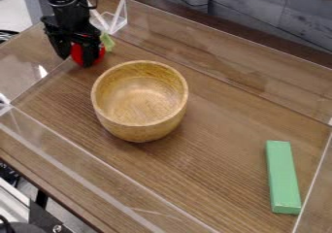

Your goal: Move the red fruit to the left

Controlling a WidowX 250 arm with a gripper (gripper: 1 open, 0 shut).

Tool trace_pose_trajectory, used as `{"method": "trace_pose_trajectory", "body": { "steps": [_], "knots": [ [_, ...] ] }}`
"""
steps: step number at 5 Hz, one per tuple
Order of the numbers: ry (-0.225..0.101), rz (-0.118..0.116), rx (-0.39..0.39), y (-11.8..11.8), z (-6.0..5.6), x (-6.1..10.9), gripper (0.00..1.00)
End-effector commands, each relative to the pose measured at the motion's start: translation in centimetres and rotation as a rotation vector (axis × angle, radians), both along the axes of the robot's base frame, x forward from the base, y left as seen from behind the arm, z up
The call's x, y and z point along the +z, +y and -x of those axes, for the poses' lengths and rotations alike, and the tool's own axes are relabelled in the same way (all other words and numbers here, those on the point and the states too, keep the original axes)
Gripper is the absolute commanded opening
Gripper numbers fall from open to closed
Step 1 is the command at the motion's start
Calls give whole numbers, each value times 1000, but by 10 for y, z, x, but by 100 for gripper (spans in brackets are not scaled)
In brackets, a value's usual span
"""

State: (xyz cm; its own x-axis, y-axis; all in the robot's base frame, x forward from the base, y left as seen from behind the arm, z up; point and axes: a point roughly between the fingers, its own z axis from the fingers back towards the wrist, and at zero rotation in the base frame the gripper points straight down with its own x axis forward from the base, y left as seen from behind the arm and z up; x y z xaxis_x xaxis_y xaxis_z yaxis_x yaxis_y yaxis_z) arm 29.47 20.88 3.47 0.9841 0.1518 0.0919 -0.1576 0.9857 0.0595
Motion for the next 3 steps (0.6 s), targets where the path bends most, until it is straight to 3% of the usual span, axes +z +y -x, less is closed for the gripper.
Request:
{"method": "trace_pose_trajectory", "body": {
  "steps": [1, 3],
  "knots": [
    [-43, -17, 14, 6, -4, 17, 100],
    [-92, -19, 10, -9, -11, 57, 100]
  ]
}}
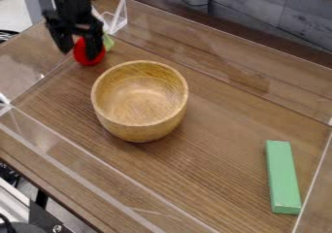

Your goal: Move the red fruit to the left

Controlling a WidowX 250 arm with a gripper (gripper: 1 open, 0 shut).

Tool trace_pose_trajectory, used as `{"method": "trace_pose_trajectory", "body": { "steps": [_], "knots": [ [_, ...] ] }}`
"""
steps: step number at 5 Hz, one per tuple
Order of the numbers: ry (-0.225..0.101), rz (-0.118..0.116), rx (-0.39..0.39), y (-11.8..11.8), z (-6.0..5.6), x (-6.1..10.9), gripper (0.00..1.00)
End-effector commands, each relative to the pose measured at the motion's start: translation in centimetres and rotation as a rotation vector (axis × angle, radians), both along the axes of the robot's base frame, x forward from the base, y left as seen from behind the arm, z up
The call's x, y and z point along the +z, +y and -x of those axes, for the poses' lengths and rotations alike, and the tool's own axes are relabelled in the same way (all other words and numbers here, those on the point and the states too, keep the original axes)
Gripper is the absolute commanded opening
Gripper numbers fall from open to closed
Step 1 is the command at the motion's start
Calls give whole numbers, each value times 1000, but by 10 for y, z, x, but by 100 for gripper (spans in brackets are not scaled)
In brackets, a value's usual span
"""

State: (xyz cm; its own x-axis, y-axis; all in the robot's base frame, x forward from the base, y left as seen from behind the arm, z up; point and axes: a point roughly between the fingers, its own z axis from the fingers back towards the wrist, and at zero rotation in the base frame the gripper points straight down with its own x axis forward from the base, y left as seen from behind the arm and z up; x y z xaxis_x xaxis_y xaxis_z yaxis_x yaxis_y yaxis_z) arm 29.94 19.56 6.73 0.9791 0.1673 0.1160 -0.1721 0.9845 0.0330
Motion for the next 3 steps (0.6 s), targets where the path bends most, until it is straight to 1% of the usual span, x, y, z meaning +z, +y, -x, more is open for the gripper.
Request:
{"method": "trace_pose_trajectory", "body": {
  "steps": [1, 2, 3],
  "knots": [
    [-89, -27, -23, -5, -9, 38, 100],
    [-106, -15, -50, -17, -13, 46, 100],
    [-115, -8, -107, -36, -14, 53, 100]
  ]
}}
